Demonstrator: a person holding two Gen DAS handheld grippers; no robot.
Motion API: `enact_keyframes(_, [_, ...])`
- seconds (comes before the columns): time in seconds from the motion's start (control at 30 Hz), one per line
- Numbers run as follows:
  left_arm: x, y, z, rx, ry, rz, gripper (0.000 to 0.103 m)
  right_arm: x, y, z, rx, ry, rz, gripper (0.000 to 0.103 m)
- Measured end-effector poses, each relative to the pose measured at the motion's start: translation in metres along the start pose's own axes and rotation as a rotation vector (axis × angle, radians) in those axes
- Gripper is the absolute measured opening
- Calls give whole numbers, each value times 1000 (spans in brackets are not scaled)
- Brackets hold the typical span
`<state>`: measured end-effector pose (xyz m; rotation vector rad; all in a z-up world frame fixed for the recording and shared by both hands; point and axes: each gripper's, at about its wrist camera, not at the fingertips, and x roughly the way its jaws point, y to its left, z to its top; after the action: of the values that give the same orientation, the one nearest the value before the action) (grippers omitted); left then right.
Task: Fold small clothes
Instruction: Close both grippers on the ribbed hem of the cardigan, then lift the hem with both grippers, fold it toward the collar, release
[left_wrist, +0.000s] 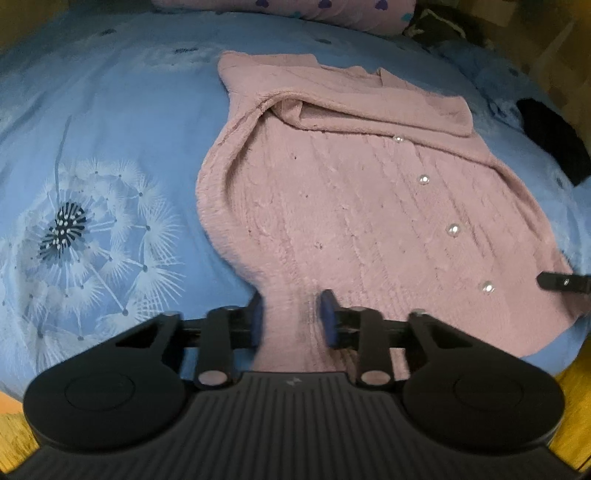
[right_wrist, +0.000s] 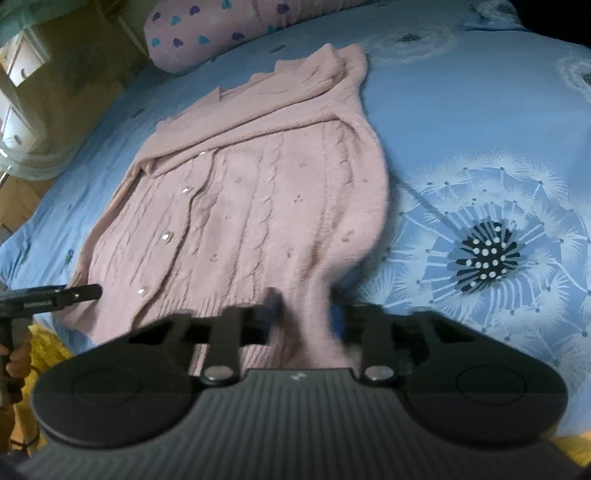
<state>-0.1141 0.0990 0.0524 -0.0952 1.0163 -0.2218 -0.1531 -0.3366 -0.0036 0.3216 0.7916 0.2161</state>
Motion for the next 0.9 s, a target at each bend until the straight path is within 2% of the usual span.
enact_keyframes(0.1, [-4,3,4,-45,3,-39,20,-2,1,2,8,-14,32,18])
enact_keyframes(0.2, [-9,6,8,-87,-8,-70,19,-9,4,6,31,-44,101,18])
enact_keyframes(0.53, [-40,10,47,-206,-107,-207,17,-29,22,39,44,-166,239,17])
enact_keyframes(0.73, [-53,10,80,-231,-179,-217,16,-32,27,65,57,-225,267,17])
enact_keyframes(0.9, [-54,9,99,-225,-193,-209,16,-28,34,86,48,-253,277,17])
